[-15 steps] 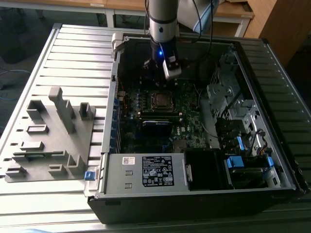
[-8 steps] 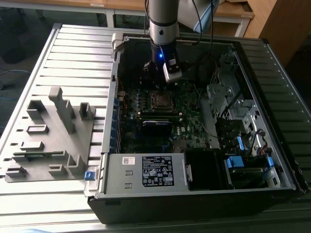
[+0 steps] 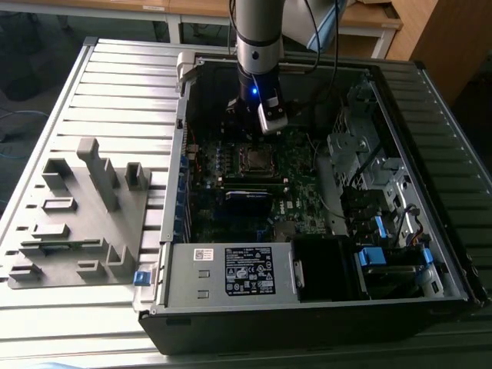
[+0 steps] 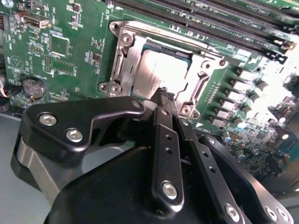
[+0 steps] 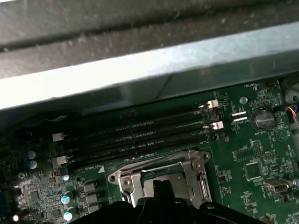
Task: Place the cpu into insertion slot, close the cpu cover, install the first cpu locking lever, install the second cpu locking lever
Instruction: 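Install the first cpu locking lever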
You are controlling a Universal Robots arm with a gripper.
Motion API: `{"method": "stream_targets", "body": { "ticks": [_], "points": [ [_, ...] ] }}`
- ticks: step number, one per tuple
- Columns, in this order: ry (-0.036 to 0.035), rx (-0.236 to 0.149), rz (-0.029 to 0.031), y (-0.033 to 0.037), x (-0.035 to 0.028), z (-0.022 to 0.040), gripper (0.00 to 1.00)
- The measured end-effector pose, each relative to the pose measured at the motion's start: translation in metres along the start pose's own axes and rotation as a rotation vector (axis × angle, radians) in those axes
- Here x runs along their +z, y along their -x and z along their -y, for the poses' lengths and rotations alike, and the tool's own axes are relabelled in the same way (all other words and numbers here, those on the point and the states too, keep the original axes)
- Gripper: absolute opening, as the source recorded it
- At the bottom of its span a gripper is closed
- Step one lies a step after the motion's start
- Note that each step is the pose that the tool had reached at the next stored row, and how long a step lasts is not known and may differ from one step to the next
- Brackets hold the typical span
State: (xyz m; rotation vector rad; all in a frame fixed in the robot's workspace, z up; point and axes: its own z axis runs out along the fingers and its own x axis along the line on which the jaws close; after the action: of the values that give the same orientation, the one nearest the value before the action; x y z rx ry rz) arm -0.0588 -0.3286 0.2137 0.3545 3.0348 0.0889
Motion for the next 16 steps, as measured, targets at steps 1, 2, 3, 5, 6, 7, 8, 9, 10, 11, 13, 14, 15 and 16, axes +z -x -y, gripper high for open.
{"method": "stream_targets", "body": {
  "ticks": [1,2,3,5,6,7,8,9,10,11,13,14,15,16],
  "points": [
    [0.0,0.0,-0.0002,0.0007,0.0,-0.0001,0.11],
    [-0.0005,0.0,-0.0008,0.0021,0.0001,-0.0005,0.11],
    [-0.0007,0.0,-0.0015,0.0039,0.0003,-0.0009,0.11],
    [-0.0011,0.0,-0.0022,0.0067,0.0006,-0.0015,0.11],
    [-0.0012,0.0,-0.0023,0.0069,0.0006,-0.0015,0.11],
    [-0.0013,0.0,-0.0024,0.0069,0.0004,-0.0015,0.11],
    [-0.0016,0.0,-0.0024,0.0069,-0.0003,-0.0016,0.11],
    [-0.0013,0.0,-0.0023,0.0071,-0.0017,-0.0017,0.11],
    [-0.0012,0.0,-0.0023,0.0072,-0.0038,-0.0019,0.11],
    [-0.0014,0.0,-0.0024,0.0074,-0.006,-0.002,0.11],
    [-0.0013,0.0,-0.0023,0.0076,-0.0083,-0.0022,0.11],
    [-0.001,0.0,-0.0022,0.0077,-0.0083,-0.002,0.11],
    [-0.0011,0.0,-0.0024,0.0078,-0.0083,-0.0016,0.11],
    [-0.0012,0.0,-0.0024,0.0079,-0.0084,-0.001,0.11]
  ]
}}
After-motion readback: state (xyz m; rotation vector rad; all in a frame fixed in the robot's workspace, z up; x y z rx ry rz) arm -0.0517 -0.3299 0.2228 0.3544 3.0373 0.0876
